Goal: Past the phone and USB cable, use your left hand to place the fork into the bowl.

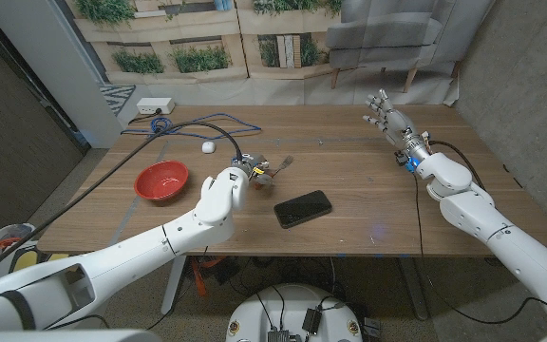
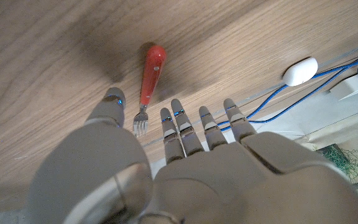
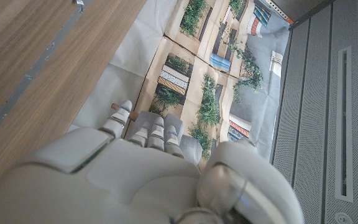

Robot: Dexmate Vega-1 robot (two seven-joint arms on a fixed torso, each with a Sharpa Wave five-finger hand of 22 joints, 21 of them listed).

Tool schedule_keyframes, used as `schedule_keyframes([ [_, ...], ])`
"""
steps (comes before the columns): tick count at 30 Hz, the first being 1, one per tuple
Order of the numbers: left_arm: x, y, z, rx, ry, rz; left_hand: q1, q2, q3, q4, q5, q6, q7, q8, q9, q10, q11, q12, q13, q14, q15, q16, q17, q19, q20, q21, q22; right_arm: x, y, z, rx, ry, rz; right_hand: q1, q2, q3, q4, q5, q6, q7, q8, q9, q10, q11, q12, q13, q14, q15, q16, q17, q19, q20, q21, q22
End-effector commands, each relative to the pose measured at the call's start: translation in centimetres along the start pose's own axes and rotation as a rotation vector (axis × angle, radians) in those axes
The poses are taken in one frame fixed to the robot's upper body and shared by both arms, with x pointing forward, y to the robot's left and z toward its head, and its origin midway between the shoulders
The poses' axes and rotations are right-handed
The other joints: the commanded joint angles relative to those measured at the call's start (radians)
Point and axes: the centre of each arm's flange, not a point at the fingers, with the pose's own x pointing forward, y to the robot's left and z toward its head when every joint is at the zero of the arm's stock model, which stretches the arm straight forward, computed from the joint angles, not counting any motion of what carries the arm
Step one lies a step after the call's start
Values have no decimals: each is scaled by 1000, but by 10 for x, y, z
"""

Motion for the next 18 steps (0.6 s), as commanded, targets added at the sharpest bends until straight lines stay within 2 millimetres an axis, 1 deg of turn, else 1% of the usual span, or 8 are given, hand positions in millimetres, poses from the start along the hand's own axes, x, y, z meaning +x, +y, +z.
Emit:
schedule_keyframes([
  [1, 2, 2, 2, 10, -1, 8, 31, 9, 12, -7, 1, 9, 2, 1, 5, 18, 1, 2, 6, 5, 0, 1, 1, 0, 8, -2, 3, 1, -1, 0, 0, 3, -4, 1, 4, 3, 0, -1, 11, 0, 1, 6, 8, -1, -1, 5, 2, -19, 0, 1, -2, -2, -1, 5],
  [2, 3, 2, 2, 12, -3, 9, 35, 11, 13, -8, 1, 11, 1, 2, 5, 19, 1, 3, 6, 5, 0, 1, 1, 0, 9, -2, 3, 1, -1, -1, -2, 3, -3, 1, 4, 3, 0, -1, 10, 0, 0, 6, 8, -1, -1, 5, 2, -19, 0, 1, -1, -2, -1, 5],
  [3, 3, 2, 2, 13, -4, 9, 62, 35, 28, -9, 5, 0, 13, -3, 6, 8, 16, -2, 9, 1, 17, 0, 1, -2, 27, -2, 3, 2, -1, -1, -5, 4, -1, 1, 4, 3, 1, -1, 10, 0, 0, 6, 8, -2, -1, 5, 2, -19, 1, 1, -2, -2, -1, 5],
  [4, 3, 2, 2, 14, -7, 9, 72, 39, 30, -11, 6, 10, 5, 1, 6, 20, 8, 2, 11, 4, 9, 1, 1, 0, 19, -1, 3, 2, -1, -1, -5, 3, -1, 1, 5, 3, 1, -1, 10, 0, 0, 6, 8, -2, -1, 5, 2, -19, 1, 1, -1, -1, -1, 5],
  [5, 3, 2, 2, 16, -6, 10, 75, 38, 31, -12, 6, 13, 3, 2, 6, 21, 6, 2, 11, 5, 8, 1, 1, 1, 18, -1, 3, 2, 0, -1, -1, 5, -3, 1, 5, 3, 1, -1, 10, -1, 1, 6, 9, -2, -1, 5, 2, -19, 1, 1, -1, -1, -1, 5],
  [10, 4, 2, 4, 29, -8, 9, 112, 55, 46, -18, 11, 19, 7, 3, 7, 25, 7, 2, 15, 5, 11, 1, 0, 3, 23, 0, 3, 2, -1, -1, -2, 5, -3, 1, 5, 4, 1, -1, 11, 0, 1, 6, 9, -1, -1, 5, 2, -19, 1, 1, -1, -1, -1, 5],
  [14, 6, 1, 5, 37, -19, 7, 126, 53, 47, -19, 11, 24, 4, 5, 7, 34, 3, 5, 16, 7, 7, 1, 0, 6, 19, 1, 3, 1, -1, -1, -1, 4, -4, 1, 6, 4, 1, -1, 11, 0, 1, 6, 8, -4, -1, 5, 2, -19, 1, 1, -1, -2, -1, 5],
  [18, 7, -2, 7, 42, -29, -1, 123, 42, 39, -14, 8, 29, -4, 5, 7, 40, -1, 5, 17, 9, 0, 2, 0, 7, 13, 1, 3, 1, 0, -2, -5, 7, 2, 1, 5, 4, 1, -1, 11, 0, 0, 6, 8, -4, -1, 5, 2, -19, 1, 1, -1, -2, -1, 5],
])
